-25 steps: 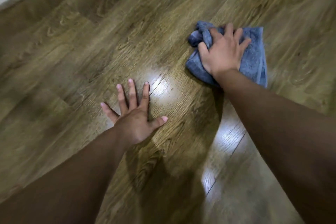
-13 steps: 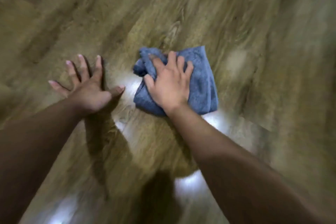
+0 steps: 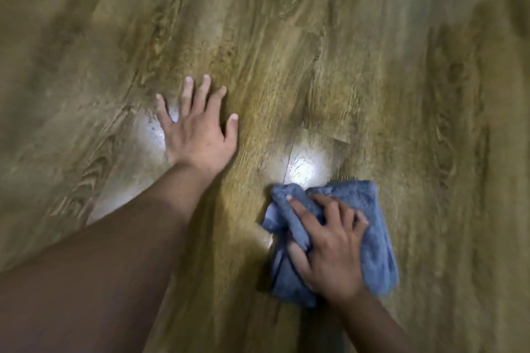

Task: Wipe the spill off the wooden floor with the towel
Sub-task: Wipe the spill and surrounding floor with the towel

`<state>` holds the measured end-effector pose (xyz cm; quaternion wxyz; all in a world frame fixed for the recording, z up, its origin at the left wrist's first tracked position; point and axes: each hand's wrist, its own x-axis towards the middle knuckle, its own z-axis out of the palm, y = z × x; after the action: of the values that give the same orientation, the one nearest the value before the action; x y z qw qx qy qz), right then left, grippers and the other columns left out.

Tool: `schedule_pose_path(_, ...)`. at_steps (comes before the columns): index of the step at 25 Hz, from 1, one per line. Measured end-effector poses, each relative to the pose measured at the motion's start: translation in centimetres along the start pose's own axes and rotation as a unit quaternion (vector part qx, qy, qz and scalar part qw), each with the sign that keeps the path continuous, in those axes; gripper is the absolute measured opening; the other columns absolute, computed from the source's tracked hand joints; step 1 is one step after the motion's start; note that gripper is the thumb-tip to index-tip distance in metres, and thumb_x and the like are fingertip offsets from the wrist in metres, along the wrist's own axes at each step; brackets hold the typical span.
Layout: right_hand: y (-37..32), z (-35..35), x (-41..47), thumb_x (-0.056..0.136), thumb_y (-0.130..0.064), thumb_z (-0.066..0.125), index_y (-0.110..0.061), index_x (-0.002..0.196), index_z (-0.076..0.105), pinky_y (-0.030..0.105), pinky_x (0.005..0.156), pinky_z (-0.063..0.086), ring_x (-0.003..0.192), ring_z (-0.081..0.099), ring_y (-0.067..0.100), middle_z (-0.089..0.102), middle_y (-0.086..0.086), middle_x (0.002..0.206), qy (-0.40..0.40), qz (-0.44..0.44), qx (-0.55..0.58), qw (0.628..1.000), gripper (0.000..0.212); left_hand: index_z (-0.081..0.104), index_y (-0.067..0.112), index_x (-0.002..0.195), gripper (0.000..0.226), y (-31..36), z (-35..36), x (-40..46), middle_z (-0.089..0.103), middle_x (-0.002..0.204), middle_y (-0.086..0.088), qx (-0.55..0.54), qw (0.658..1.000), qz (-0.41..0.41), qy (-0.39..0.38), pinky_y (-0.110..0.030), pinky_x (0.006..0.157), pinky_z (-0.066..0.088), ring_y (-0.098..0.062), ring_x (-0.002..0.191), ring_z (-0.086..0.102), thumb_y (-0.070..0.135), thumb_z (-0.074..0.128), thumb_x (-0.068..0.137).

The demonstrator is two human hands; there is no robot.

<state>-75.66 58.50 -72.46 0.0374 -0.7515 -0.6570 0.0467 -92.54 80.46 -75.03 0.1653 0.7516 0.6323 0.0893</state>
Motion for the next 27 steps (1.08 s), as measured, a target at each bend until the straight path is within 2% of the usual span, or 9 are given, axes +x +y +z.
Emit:
schedule_pose_path(3,2.7,-0.2,4.0,0.076,-0.052,0.055,-0.037,0.134,0.057,0.053,0.094,0.031,0.112,0.046,0.034,0.051,0.006,0.13,0.025,0.037,0.003,0.999,0.061,0.044,0.029,0.148,0.06,-0.8,0.9,0.0,0.026,0.168,0.004,0.046,0.998,0.002,0.03,-0.066,0.121,0.002,-0.019,0.157,0.01,0.055,0.033,0.096)
schedule_pose_path(9,7.2,-1.2,18.1,0.08,-0.054,0.048,-0.036,0.129,0.06,0.05,0.099,0.027,0.117,0.044,0.037,0.05,0.008,0.131,0.049,0.134,-0.012,0.99,0.054,0.045,0.025,0.147,0.058,-0.4,0.6,0.1,0.028,0.167,0.002,0.05,0.998,0.007,0.032,-0.067,0.121,0.003,-0.022,0.157,0.012,0.052,0.04,0.096)
schedule_pose_path(15,6.2,-0.7,30.7,0.078,-0.06,0.039,-0.035,0.127,0.059,0.054,0.103,0.02,0.13,0.04,0.033,0.048,0.006,0.138,0.087,0.259,-0.026,0.962,0.058,0.046,0.023,0.145,0.056,-0.1,0.2,0.0,0.028,0.167,0.0,0.057,0.998,0.006,0.023,-0.067,0.12,0.002,-0.023,0.158,0.011,0.05,0.041,0.096)
schedule_pose_path(21,6.3,-0.5,30.6,0.082,-0.059,0.041,-0.034,0.127,0.057,0.056,0.106,0.02,0.134,0.036,0.035,0.043,0.009,0.144,0.08,0.234,-0.027,0.969,0.054,0.043,0.025,0.143,0.054,-0.2,0.5,-0.2,0.029,0.166,0.0,0.062,0.997,0.01,0.034,-0.065,0.12,0.002,-0.022,0.157,0.012,0.051,0.04,0.096)
schedule_pose_path(24,5.4,-0.6,28.1,0.085,-0.057,0.042,-0.031,0.132,0.054,0.056,0.106,0.02,0.13,0.038,0.035,0.045,0.01,0.139,0.065,0.175,-0.033,0.982,0.056,0.045,0.025,0.141,0.052,-0.6,0.8,-0.1,0.033,0.164,-0.001,0.038,0.997,0.029,0.057,-0.067,0.119,0.004,-0.023,0.156,0.016,0.05,0.042,0.096)
schedule_pose_path(27,3.4,-0.2,22.0,0.082,-0.056,0.044,-0.033,0.132,0.057,0.055,0.103,0.024,0.118,0.044,0.034,0.05,0.009,0.126,0.064,0.123,-0.015,0.99,0.057,0.044,0.026,0.141,0.052,-1.0,1.4,-0.1,0.034,0.162,-0.001,0.049,0.996,0.024,0.072,-0.068,0.119,0.007,-0.023,0.156,0.018,0.052,0.042,0.096)
